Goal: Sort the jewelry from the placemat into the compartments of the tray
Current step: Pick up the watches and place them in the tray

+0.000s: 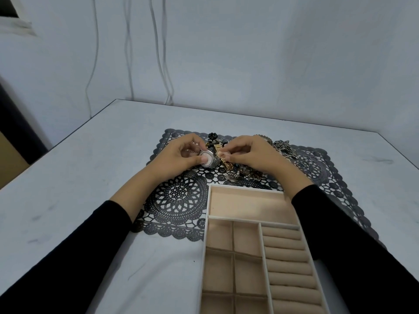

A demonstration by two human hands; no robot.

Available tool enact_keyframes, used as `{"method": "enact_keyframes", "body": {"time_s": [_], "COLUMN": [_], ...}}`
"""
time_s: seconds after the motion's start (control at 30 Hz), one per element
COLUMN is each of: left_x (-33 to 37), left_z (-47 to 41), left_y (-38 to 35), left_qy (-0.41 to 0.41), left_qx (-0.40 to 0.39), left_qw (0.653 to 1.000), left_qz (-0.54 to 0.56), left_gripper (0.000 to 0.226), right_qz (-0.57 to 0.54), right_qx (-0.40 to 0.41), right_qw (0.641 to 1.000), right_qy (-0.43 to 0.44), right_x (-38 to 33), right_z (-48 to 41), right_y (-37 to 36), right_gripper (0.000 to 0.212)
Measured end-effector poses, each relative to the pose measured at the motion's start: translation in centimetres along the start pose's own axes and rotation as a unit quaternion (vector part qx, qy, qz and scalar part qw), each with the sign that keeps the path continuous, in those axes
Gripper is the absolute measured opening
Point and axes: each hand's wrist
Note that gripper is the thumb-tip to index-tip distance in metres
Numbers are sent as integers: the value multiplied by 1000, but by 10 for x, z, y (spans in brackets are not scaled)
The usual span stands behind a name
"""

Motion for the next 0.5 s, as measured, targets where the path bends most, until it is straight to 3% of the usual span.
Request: {"method": "enact_keyframes", "body": {"time_s": [0.17, 0.5], "left_x": [1, 1], "left_z": [-1, -2], "left_y": [-1, -6], "left_qy": [-9, -13], "left_qx": [1, 14], "left_qw": [1000, 1000], "left_qz": [0, -19], "left_gripper": [9, 10], "right_qz": [-5, -29], "right_qx": [-12, -17], "right_qw": [1000, 999], "right_qy": [-15, -29], "right_x": [-3, -6], "right_z": [1, 3], "right_y": [2, 5], "right_gripper": [28, 31]}}
Point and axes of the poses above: each hand's wrist, its own z-axis away from the middle knuckle, its own y-axis out of the back of the hand, x = y × z, and after that the axes turned 14 degrees about -x, right-handed
